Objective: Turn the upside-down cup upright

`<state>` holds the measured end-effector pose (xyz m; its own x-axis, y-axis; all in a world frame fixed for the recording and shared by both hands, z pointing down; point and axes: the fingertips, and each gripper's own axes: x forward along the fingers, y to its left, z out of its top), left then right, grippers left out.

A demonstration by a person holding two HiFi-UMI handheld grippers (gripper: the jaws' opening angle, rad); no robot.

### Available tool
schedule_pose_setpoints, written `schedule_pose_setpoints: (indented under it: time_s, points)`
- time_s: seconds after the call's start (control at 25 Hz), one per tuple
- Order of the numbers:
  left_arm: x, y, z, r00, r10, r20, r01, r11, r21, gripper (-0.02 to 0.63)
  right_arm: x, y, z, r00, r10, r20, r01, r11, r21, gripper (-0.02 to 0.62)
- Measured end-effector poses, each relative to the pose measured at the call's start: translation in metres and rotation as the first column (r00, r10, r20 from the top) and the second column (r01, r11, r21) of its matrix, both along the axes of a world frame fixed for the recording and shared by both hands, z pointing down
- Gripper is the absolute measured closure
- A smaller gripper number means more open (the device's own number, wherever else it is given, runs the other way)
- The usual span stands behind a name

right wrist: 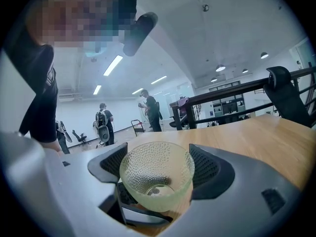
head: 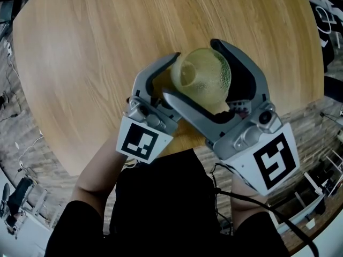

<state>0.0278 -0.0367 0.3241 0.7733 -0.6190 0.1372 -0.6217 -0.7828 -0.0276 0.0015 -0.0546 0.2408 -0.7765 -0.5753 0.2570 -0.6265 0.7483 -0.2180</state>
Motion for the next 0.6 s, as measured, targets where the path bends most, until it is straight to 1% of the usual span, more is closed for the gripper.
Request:
schedule_pose_setpoints:
  time_s: [0.2, 0.44, 0.52, 0.6]
  points:
    - [0.002, 0.000, -0.002, 1.000, 0.018, 0.003, -0.018, 1.000, 0.010, 0.310, -0.001, 0.001, 0.000, 1.000, -0.003, 0.003, 0.003, 1.000, -0.009, 0.209]
    - [-0.005, 0.001, -0.003, 0.999, 0.023, 0.033, -0.024, 1.000, 0.016, 0.308, 0.001, -0.004, -0.003, 0.996, 0.014, 0.092, -0.010, 0.999, -0.042, 0.207]
    - [-0.007, 0.001, -0.002, 0.999, 0.011, 0.042, -0.011, 1.000, 0.014, 0.308, 0.001, -0.005, -0.003, 0.995, 0.024, 0.092, -0.021, 0.999, -0.031, 0.207]
    - [-0.010, 0.000, -0.001, 0.999, -0.001, 0.052, 0.001, 1.000, 0.016, 0.308, 0.003, -0.007, -0.002, 0.996, 0.048, 0.072, -0.047, 0.999, -0.011, 0.207]
